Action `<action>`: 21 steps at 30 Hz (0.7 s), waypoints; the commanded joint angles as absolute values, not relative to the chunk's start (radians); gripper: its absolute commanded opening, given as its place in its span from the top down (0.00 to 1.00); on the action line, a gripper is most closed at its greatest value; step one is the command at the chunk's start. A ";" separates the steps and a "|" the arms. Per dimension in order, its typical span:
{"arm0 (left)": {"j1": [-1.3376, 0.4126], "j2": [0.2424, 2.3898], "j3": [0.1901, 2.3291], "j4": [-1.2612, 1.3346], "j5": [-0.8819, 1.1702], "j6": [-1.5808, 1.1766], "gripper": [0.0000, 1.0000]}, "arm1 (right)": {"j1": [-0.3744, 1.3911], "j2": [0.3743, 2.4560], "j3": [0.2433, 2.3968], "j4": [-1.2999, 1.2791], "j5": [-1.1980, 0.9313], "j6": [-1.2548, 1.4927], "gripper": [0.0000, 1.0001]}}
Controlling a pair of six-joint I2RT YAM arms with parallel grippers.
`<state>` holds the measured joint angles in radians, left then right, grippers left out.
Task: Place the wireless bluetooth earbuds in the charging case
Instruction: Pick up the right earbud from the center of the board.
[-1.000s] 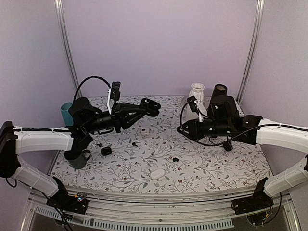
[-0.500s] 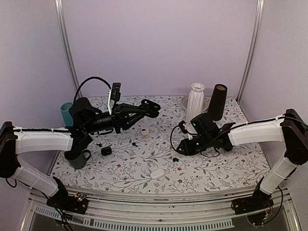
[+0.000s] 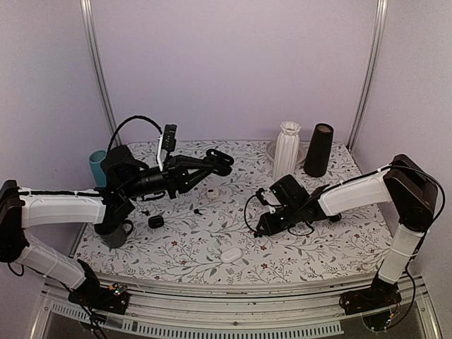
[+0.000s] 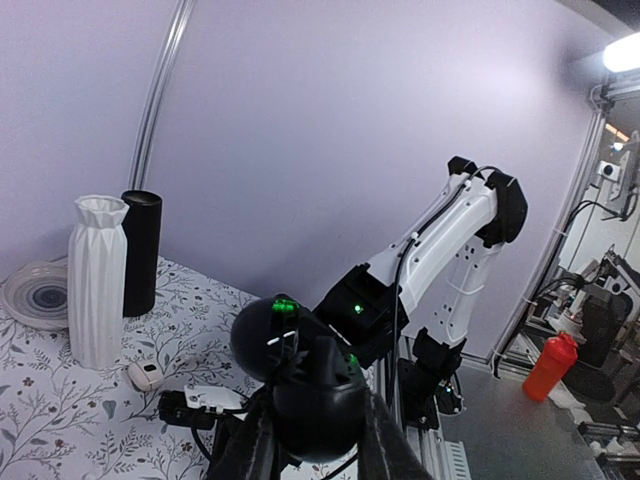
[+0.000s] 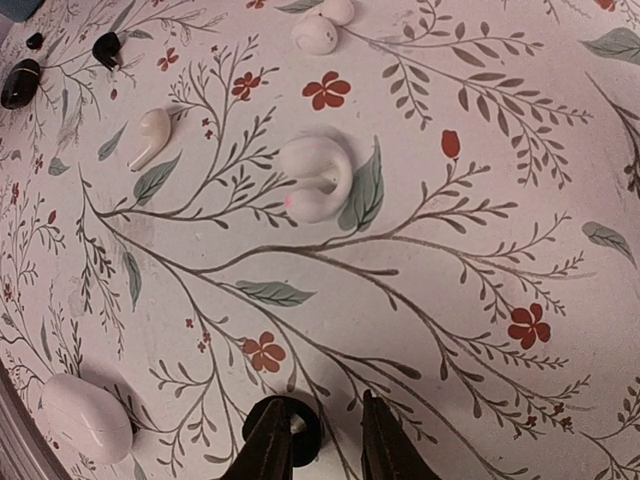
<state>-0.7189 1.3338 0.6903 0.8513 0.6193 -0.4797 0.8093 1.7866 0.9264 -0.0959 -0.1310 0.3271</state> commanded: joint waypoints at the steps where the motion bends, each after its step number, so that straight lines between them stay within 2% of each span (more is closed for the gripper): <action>1: -0.707 1.307 0.678 0.860 0.615 -0.481 1.00 | 0.808 1.802 0.944 -0.064 -0.148 0.314 0.76; 21: -0.707 1.323 0.687 0.871 0.627 -0.492 1.00 | 0.851 1.790 0.908 -0.087 -0.138 0.328 0.75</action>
<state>-0.7185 1.3331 0.6872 0.8509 0.6197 -0.4839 0.8425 1.7893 0.9253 -0.0837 -0.1459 0.3248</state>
